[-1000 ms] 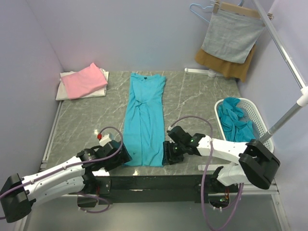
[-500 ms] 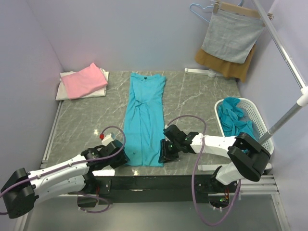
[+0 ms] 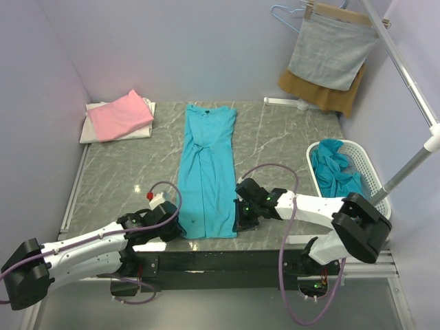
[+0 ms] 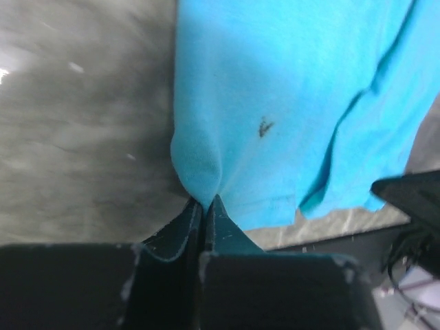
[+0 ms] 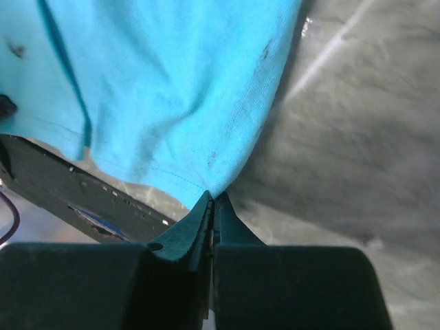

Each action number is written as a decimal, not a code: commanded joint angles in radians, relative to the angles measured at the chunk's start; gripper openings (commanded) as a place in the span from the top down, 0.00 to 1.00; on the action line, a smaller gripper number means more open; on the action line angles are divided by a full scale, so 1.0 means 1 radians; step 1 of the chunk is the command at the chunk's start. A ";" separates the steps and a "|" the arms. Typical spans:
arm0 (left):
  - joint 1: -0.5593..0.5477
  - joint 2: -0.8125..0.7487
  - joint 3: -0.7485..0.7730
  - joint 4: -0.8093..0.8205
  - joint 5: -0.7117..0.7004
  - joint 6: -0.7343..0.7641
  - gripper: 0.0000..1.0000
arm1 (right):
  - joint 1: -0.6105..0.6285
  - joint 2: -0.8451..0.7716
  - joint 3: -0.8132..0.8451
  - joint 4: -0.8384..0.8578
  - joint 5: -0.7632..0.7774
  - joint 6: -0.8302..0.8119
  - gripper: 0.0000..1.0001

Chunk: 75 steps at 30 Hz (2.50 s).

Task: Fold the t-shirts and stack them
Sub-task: Grab the bottom of the folded rectangular tshirt with both arms, then fold the folded rectangular tshirt in 1/3 of the way

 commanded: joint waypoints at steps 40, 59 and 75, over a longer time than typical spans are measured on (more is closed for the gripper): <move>0.447 0.758 0.621 0.394 0.017 0.586 0.99 | -0.387 0.523 0.809 -0.210 -0.036 -0.393 1.00; 0.524 0.843 0.708 0.423 -0.139 0.691 0.14 | -0.456 0.560 0.879 -0.144 0.211 -0.382 0.63; 0.510 0.726 0.577 0.460 0.301 0.620 0.19 | -0.355 0.499 0.767 -0.126 -0.137 -0.352 0.61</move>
